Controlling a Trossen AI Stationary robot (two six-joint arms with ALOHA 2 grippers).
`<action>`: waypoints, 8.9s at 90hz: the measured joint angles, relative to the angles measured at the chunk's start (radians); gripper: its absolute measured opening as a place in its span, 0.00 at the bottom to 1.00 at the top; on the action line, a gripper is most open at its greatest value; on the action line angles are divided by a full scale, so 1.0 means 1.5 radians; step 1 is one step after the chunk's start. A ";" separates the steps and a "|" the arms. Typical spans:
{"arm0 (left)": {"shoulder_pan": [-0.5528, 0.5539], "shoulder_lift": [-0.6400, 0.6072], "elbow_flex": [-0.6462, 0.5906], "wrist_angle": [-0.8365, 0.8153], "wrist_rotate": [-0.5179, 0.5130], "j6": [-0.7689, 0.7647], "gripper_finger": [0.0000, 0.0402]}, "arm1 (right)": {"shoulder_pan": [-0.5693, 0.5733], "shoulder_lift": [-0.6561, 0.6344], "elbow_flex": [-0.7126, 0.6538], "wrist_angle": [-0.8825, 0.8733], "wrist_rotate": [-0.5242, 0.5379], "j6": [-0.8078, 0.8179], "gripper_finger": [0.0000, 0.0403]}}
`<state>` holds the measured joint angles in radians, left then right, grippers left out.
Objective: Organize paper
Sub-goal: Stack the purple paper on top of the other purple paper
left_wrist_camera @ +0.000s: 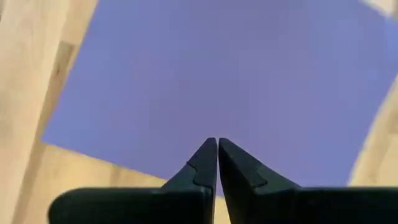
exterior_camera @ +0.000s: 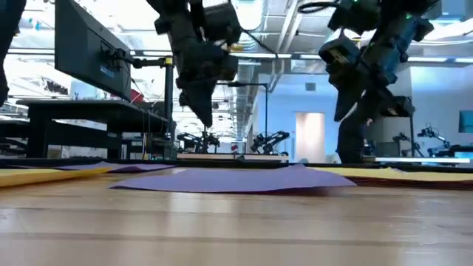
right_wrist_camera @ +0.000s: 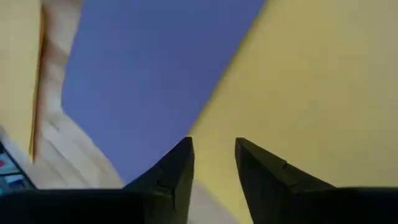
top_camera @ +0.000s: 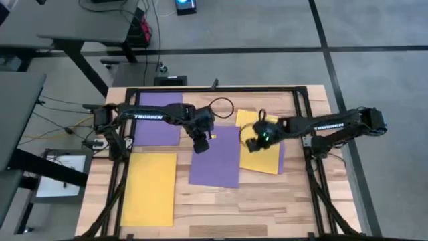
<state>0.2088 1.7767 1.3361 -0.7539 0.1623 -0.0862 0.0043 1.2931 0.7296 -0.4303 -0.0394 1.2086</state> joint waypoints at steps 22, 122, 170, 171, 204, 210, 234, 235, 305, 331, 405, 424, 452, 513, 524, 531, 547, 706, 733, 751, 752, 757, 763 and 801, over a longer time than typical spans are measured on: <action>-0.010 0.087 0.001 0.042 0.061 0.092 0.00 | 0.089 0.130 0.000 0.073 0.066 0.188 0.46; -0.035 0.148 0.001 0.115 0.096 0.179 0.00 | 0.003 0.295 0.001 0.474 0.069 0.119 0.48; -0.035 0.125 0.030 -0.040 -0.006 0.192 0.00 | -0.009 0.330 0.016 0.505 0.030 0.085 0.26; -0.035 0.125 0.030 -0.046 -0.006 0.194 0.00 | -0.010 0.330 0.016 0.503 0.027 0.087 0.27; -0.031 0.122 -0.092 0.058 0.055 0.179 0.00 | -0.018 0.329 0.017 0.469 -0.014 0.103 0.55; -0.034 0.123 -0.097 0.090 0.071 0.173 0.00 | -0.018 0.329 0.017 0.470 -0.007 0.106 0.58; -0.038 0.125 -0.097 0.143 0.078 0.148 0.00 | -0.022 0.329 0.017 0.472 -0.006 0.096 0.57; -0.038 0.125 -0.097 0.141 0.077 0.148 0.00 | -0.022 0.329 0.017 0.472 -0.007 0.096 0.57; -0.037 0.126 -0.099 0.132 0.069 0.159 0.00 | -0.012 0.355 0.049 0.569 -0.028 0.048 0.51; -0.038 0.121 -0.047 0.055 0.060 0.159 0.00 | -0.012 0.355 0.065 0.524 -0.030 0.003 0.03; -0.003 -0.497 0.131 -0.225 -0.117 -0.017 0.00 | -0.209 0.254 0.220 0.444 -0.091 -0.087 0.00; 0.041 -0.581 0.103 -0.226 -0.117 0.037 0.00 | -0.234 0.424 0.469 0.452 -0.154 -0.091 0.00; 0.046 -0.627 0.065 -0.238 -0.115 0.055 0.00 | -0.251 0.663 0.820 0.471 -0.293 -0.125 0.00; 0.046 -0.670 0.043 -0.259 -0.115 0.014 0.00 | -0.227 0.855 0.859 0.436 -0.204 0.046 0.00; 0.046 -0.670 0.043 -0.264 -0.115 0.013 0.00 | -0.229 0.855 0.859 0.435 -0.193 0.054 0.00; 0.046 -0.670 0.043 -0.264 -0.115 0.012 0.00 | -0.233 0.855 0.859 0.446 -0.192 0.052 0.00; 0.046 -0.670 0.043 -0.268 -0.116 0.013 0.00 | -0.247 0.855 0.859 0.476 -0.183 0.089 0.00; 0.046 -0.670 0.044 -0.271 -0.116 -0.036 0.00 | -0.239 0.853 0.917 0.380 -0.095 0.111 0.33; 0.046 -0.670 0.044 -0.272 -0.115 -0.039 0.00 | -0.211 0.852 0.916 0.375 -0.102 0.114 0.33; 0.046 -0.670 0.044 -0.272 -0.115 -0.025 0.00 | -0.197 0.852 0.916 0.371 -0.052 0.127 0.33; 0.046 -0.670 0.044 -0.272 -0.115 -0.023 0.00 | -0.197 0.852 0.916 0.370 -0.045 0.129 0.33; 0.046 -0.670 0.044 -0.271 -0.115 -0.021 0.00 | -0.198 0.852 0.916 0.368 -0.013 0.135 0.33; 0.046 -0.670 0.044 -0.272 -0.115 -0.021 0.00 | -0.201 0.852 0.916 0.369 0.017 0.137 0.33; 0.046 -0.670 0.044 -0.276 -0.115 -0.021 0.00 | -0.203 0.852 0.916 0.412 -0.085 0.049 0.33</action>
<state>0.2783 0.7723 1.4021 -1.1682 -0.0109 -0.1179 -0.3005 2.5713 2.1029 0.1870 -0.1675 1.2818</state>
